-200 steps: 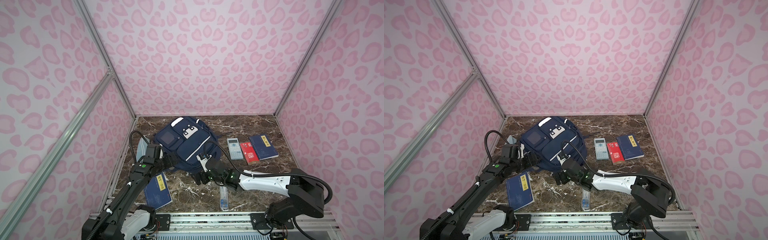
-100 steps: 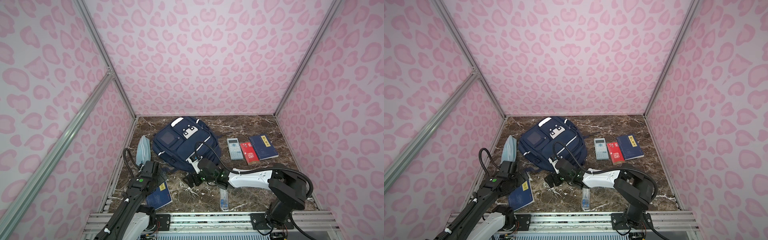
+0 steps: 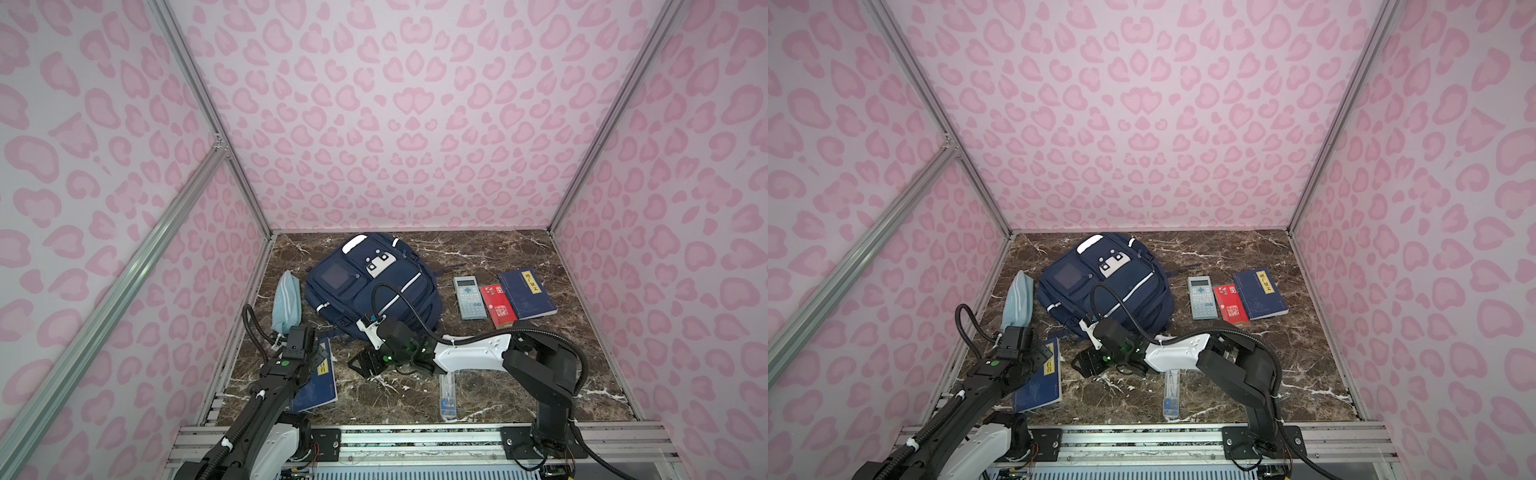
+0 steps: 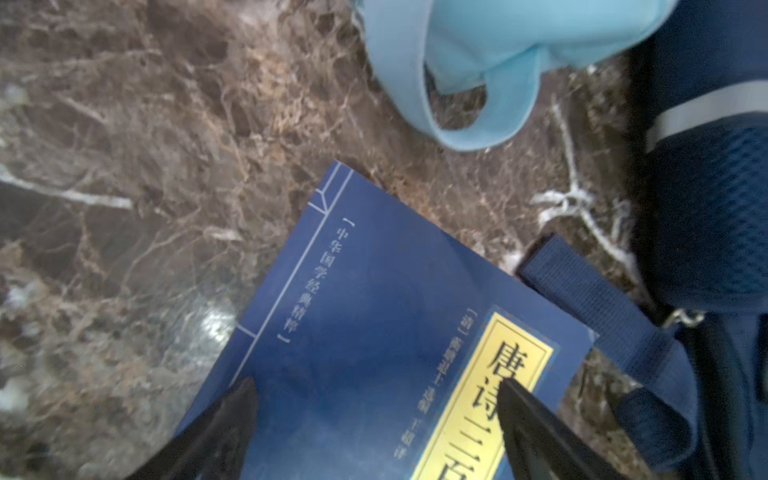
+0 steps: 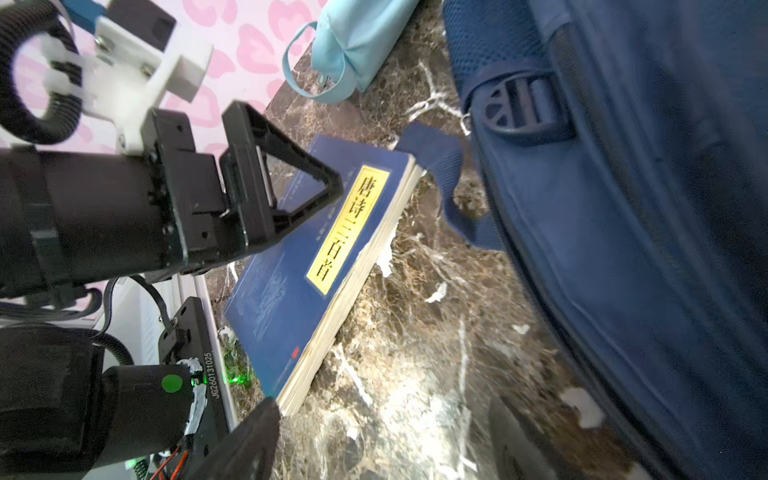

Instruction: Pack the student bag

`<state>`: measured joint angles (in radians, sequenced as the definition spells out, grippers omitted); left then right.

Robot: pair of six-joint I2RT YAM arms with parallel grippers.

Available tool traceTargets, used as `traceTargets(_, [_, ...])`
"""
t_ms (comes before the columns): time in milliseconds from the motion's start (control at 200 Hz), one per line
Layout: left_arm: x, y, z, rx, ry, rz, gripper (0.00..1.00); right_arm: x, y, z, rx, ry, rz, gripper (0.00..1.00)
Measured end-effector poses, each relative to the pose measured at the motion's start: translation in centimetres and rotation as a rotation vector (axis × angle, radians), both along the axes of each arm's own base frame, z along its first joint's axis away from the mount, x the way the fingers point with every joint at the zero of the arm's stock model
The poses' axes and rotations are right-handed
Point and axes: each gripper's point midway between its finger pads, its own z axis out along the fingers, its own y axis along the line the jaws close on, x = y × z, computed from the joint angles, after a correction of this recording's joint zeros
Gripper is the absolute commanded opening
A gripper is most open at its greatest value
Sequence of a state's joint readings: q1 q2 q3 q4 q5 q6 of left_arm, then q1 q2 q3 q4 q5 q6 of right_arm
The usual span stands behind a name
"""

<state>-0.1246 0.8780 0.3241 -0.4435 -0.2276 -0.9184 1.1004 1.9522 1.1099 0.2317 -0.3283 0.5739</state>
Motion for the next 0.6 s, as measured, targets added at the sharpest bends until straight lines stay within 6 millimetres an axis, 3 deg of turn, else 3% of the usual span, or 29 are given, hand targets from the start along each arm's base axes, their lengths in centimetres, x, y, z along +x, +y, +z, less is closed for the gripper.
traceTargets(130, [1.1, -0.9, 0.4, -0.053, -0.086, -0.020, 0.87, -0.1, 1.5, -1.7, -0.019, 0.082, 0.003, 0.71])
traceTargets(315, [1.6, -2.3, 0.6, -0.128, -0.138, -0.057, 0.85, 0.2, 4.0, -2.5, -0.010, 0.162, -0.007, 0.71])
traceTargets(435, [1.7, -3.2, 0.9, -0.180, -0.164, -0.076, 0.85, 1.3, 4.8, -2.7, -0.004, 0.191, -0.040, 0.56])
traceTargets(600, [1.8, -4.0, 1.2, -0.220, -0.172, -0.101, 0.85, 2.1, 4.4, -3.4, -0.021, 0.226, -0.079, 0.28])
